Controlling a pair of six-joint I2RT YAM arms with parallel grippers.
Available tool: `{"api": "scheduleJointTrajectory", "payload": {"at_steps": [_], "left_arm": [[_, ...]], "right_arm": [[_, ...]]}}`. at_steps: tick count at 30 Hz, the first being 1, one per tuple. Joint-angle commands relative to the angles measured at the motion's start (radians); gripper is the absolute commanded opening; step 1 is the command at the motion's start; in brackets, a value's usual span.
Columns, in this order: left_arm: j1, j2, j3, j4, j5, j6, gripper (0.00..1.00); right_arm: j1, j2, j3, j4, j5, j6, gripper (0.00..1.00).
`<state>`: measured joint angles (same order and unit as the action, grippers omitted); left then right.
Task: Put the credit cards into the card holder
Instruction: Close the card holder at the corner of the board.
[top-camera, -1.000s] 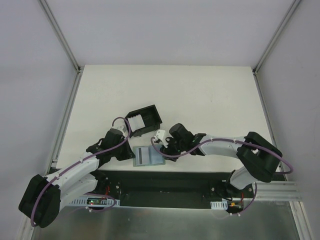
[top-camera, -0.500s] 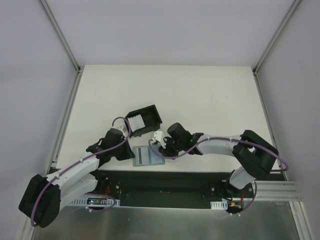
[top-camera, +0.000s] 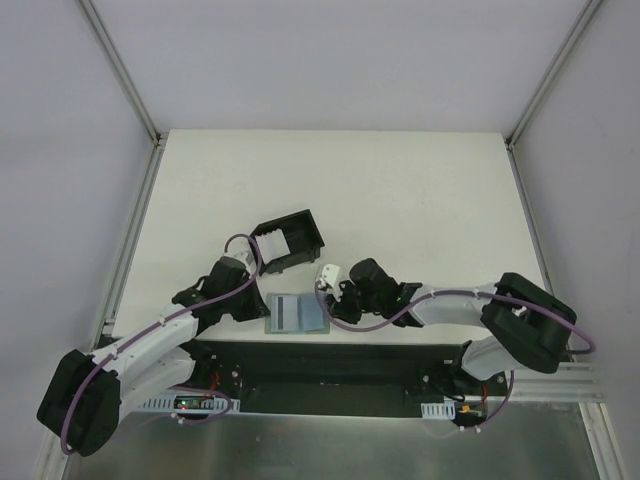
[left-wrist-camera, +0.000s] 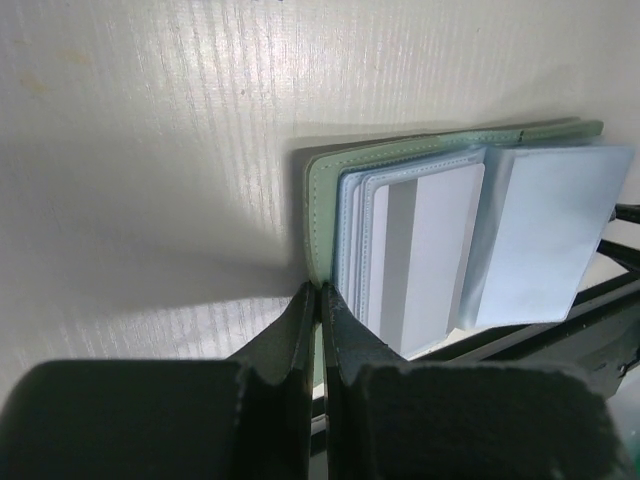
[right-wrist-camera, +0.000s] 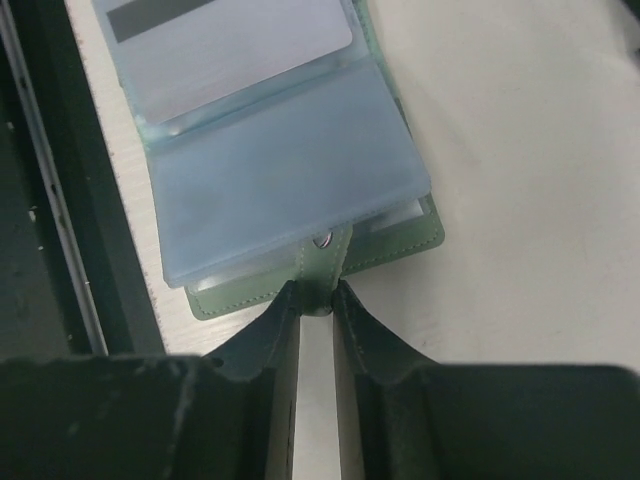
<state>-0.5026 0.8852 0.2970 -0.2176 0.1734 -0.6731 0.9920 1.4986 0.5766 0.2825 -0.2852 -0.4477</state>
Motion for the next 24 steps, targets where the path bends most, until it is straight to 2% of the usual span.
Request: {"api": "scheduleJointTrajectory", "payload": {"at_steps": [1,4,8,16,21,24], "left_arm": [[0.007,0.006,0.010,-0.054,-0.035,-0.006,0.00],[0.007,0.014,0.017,-0.057,-0.038,-0.006,0.00],[0.007,0.017,0.039,-0.072,-0.041,0.000,0.00],[0.007,0.009,0.088,-0.085,0.003,0.007,0.00],[0.007,0.021,0.113,-0.086,0.058,0.006,0.01],[0.007,0.014,0.137,-0.083,0.099,0.015,0.04]], "right_arm": [[0.000,-0.098,-0.098,0.207,0.026,0.118,0.07],[0.002,-0.107,-0.121,0.274,0.018,0.164,0.08],[0.002,-0.115,-0.181,0.469,-0.011,0.216,0.08],[0.004,-0.086,-0.230,0.681,-0.075,0.276,0.07],[0.007,-0.061,-0.219,0.713,-0.126,0.284,0.08],[0.008,-0.026,-0.204,0.713,-0.135,0.285,0.08]]}}
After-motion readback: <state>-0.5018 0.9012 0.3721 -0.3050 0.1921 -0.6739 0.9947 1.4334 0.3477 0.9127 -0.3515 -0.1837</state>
